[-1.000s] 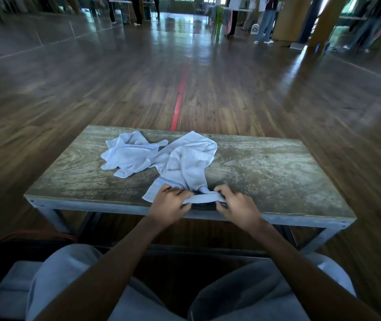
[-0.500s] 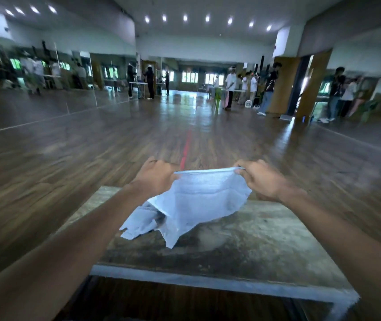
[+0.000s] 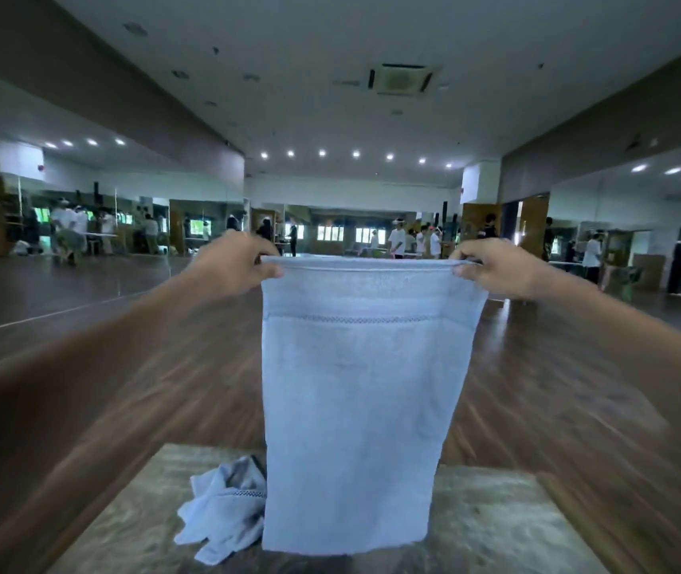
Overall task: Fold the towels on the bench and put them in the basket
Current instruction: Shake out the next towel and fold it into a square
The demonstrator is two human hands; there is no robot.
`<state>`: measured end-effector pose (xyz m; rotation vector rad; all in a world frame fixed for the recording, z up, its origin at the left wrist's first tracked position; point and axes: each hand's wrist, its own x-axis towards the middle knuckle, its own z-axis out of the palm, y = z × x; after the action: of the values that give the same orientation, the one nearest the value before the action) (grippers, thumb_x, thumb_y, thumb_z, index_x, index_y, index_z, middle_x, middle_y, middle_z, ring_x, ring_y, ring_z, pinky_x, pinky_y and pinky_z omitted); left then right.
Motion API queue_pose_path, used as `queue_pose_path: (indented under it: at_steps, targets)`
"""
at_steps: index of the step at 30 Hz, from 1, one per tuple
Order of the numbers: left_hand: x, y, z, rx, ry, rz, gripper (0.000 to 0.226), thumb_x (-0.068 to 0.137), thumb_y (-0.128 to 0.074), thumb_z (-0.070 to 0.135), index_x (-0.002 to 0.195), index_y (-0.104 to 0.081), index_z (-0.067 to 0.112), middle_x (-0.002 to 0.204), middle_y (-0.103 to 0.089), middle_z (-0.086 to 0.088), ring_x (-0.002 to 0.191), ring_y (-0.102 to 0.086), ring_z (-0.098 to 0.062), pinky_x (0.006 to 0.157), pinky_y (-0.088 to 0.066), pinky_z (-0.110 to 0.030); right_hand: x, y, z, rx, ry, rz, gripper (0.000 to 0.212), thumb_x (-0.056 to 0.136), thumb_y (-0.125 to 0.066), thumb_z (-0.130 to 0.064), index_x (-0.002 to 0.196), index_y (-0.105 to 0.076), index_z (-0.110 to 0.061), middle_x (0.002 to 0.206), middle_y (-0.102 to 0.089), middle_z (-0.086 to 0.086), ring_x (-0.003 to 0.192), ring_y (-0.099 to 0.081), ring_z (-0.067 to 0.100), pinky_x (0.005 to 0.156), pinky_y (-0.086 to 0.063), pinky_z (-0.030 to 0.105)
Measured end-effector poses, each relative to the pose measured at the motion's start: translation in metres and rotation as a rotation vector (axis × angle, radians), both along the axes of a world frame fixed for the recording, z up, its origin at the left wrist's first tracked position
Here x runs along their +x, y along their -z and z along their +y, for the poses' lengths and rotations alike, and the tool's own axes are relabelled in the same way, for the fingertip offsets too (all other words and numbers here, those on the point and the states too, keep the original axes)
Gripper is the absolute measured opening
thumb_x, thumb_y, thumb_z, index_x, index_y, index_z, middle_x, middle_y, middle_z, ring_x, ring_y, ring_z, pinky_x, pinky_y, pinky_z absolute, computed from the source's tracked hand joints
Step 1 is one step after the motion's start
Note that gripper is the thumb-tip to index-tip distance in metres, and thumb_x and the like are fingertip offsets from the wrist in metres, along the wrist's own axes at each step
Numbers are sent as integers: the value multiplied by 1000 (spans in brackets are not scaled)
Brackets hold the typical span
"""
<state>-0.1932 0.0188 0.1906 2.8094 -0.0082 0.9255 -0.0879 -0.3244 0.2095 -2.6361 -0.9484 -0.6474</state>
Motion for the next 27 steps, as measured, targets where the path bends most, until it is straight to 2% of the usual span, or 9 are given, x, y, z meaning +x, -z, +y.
queue_pose_path:
  at_steps: [2, 4, 8, 11, 13, 18, 22, 24, 27]
  targets:
    - [-2, -23, 0, -48, 44, 20, 24, 87, -64, 33, 101, -68, 13, 80, -68, -3, 73, -65, -20, 66, -54, -33, -1, -26, 0, -69, -2, 69, 10, 94, -54, -15, 97, -62, -9, 102, -63, 9, 98, -58, 26, 82, -47, 39]
    - [-3, -41, -1, -37, 51, 13, 21, 86, -65, 28, 96, -70, 10, 71, -63, 0, 65, -61, -15, 56, -48, -25, -1, -48, 0, -86, -13, 132, 6, 92, -56, -12, 92, -61, -15, 100, -64, 7, 98, -60, 25, 86, -50, 42]
    - [-5, -67, 5, -116, 72, -11, 21, 87, -64, 27, 102, -71, 14, 73, -61, 4, 60, -50, -7, 51, -37, -17, -5, -82, 0, 5, 11, 68, 11, 90, -58, -8, 87, -59, -18, 92, -62, 0, 89, -59, 19, 73, -49, 30]
    - [-9, -83, 12, -156, 70, 85, 22, 93, -55, 30, 105, -69, 17, 89, -69, -4, 71, -59, -13, 57, -42, -19, -9, -96, -2, -30, 20, 75, 5, 90, -59, -8, 91, -62, -12, 85, -61, 2, 76, -54, 14, 63, -43, 22]
    - [-10, -91, 10, -104, 32, 40, 25, 97, -48, 27, 102, -66, 10, 91, -68, -8, 71, -58, -17, 56, -41, -23, -8, -104, -5, 49, 23, -8, 4, 91, -59, -10, 91, -62, -13, 84, -60, 1, 74, -54, 14, 59, -41, 20]
    - [-8, -97, 1, -89, -14, -99, 23, 95, -53, 29, 103, -65, 11, 92, -67, -7, 65, -56, -16, 52, -40, -22, -13, -111, -9, 95, 3, -28, 7, 92, -57, -12, 88, -61, -15, 86, -60, -1, 79, -55, 11, 63, -40, 20]
    - [-9, -94, 3, -140, 55, -113, 23, 92, -58, 28, 101, -68, 9, 95, -66, -6, 85, -60, -19, 71, -43, -24, -14, -111, -16, 41, 3, 107, 7, 92, -57, -12, 93, -64, -10, 96, -65, 9, 94, -60, 25, 75, -46, 28]
    - [-14, -95, 5, -170, 142, 43, 18, 92, -59, 25, 98, -68, 11, 97, -68, -3, 89, -60, -17, 77, -44, -25, -14, -111, -24, -15, 14, 210, 11, 92, -57, -15, 98, -65, -11, 102, -65, 10, 99, -60, 25, 79, -47, 31]
    - [-19, -99, 13, -248, 222, 416, 14, 89, -60, 19, 94, -69, 10, 99, -71, -12, 90, -60, -21, 83, -41, -31, -15, -110, -34, -38, -30, 496, 26, 77, -74, -29, 95, -69, -11, 98, -67, 6, 81, -57, 15, 67, -45, 23]
